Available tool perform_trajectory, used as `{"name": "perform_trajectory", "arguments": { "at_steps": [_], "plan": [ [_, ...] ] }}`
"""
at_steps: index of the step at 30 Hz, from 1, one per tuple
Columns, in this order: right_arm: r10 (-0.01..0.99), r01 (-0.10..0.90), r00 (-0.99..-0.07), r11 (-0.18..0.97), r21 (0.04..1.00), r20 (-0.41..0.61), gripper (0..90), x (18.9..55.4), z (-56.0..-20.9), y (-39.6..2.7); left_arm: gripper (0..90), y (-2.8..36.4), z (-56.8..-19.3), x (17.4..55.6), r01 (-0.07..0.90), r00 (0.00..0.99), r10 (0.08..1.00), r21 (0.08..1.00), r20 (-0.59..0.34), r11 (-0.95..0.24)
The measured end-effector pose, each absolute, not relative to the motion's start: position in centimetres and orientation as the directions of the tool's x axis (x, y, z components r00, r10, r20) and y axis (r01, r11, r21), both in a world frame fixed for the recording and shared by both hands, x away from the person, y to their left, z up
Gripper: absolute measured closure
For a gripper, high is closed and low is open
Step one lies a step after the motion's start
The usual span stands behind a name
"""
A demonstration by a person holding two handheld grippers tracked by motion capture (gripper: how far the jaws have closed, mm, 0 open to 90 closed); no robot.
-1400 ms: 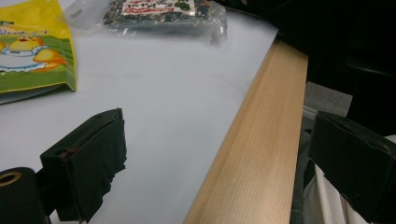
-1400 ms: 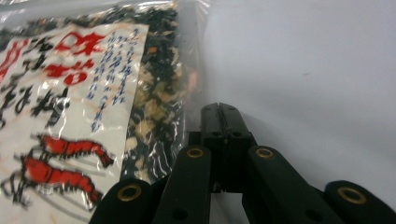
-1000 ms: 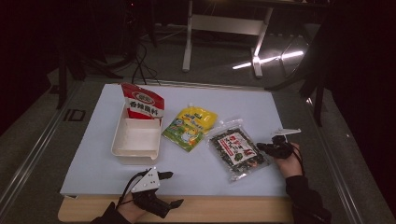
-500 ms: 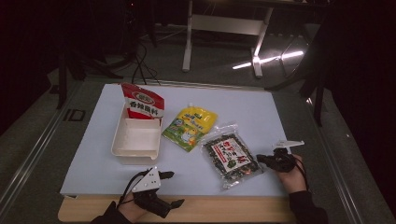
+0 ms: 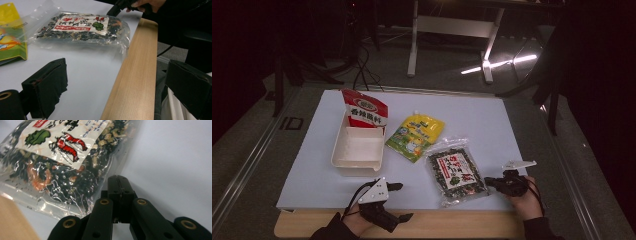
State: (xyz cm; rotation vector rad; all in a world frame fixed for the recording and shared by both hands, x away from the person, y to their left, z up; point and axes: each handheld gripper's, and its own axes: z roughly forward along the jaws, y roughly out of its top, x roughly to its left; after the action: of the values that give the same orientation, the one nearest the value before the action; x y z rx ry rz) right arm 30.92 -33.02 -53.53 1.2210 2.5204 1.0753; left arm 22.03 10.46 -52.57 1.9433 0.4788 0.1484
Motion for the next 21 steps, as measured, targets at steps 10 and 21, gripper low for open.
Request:
{"name": "perform_trajectory", "arguments": {
  "at_steps": [10,21],
  "plan": [
    [0.687,0.616,-0.701,0.451,0.646,0.189,90.0,30.2,-53.5,-32.0,5.5,10.3,-52.5,22.1,0.255,0.915,0.389,0.902,-0.109,-0.347],
    [0.69,0.53,-0.72,0.477,0.701,0.075,81.5,32.5,-50.0,-31.4,5.5,10.3,-52.6,22.1,0.257,0.913,0.392,0.901,-0.109,-0.348]
  ]
}}
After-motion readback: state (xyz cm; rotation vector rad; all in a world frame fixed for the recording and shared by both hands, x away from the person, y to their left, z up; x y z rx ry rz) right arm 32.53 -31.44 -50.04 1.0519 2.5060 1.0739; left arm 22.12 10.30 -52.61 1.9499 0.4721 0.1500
